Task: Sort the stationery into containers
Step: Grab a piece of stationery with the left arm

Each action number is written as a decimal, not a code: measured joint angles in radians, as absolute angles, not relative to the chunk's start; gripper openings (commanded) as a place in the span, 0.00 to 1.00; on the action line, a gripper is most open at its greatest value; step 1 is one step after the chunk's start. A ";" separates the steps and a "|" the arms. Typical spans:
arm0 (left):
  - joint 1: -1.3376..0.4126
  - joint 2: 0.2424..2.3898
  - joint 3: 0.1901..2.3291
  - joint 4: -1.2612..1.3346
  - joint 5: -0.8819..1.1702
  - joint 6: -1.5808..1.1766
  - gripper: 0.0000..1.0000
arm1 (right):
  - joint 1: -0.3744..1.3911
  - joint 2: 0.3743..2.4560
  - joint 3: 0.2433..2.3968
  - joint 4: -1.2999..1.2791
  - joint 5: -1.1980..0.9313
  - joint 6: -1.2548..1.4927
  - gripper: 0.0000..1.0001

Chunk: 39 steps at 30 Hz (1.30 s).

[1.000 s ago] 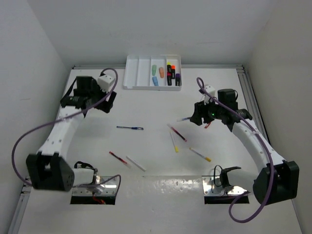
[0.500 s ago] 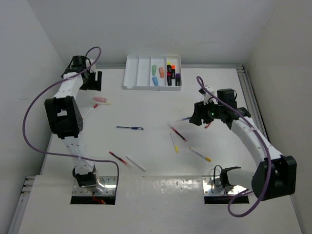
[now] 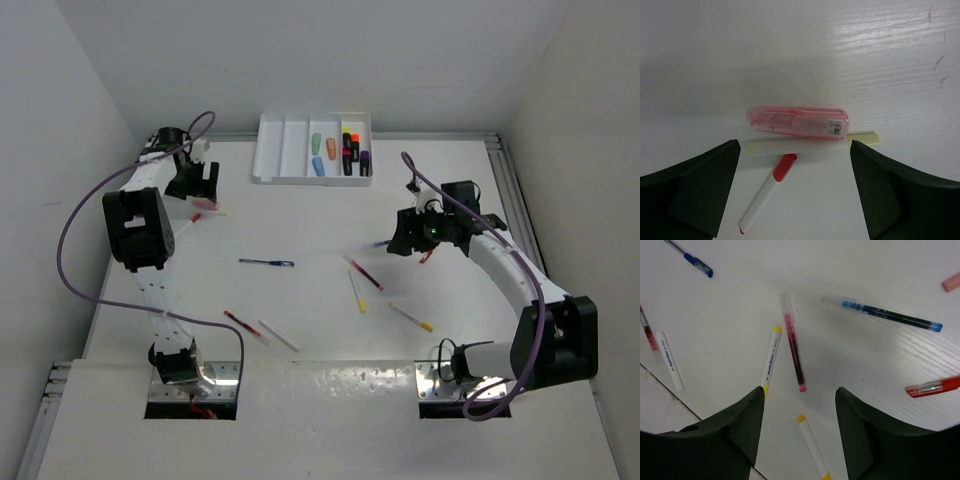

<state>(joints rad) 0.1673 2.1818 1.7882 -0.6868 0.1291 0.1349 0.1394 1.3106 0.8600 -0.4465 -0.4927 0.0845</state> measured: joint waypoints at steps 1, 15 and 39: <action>0.167 2.182 1.788 -0.688 0.137 0.142 1.00 | 0.139 1.316 0.863 -0.447 -0.496 0.088 0.58; 0.167 2.257 1.823 -0.704 0.187 0.237 1.00 | 0.139 1.350 0.903 -0.449 -0.511 0.112 0.57; 0.163 2.257 1.829 -0.664 0.300 0.237 0.79 | 0.141 1.390 0.965 -0.463 -0.528 0.115 0.55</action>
<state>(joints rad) 0.1635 2.2570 1.8294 -0.6636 0.2996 0.2375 0.1406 1.3895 0.9646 -0.4625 -0.5278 0.1146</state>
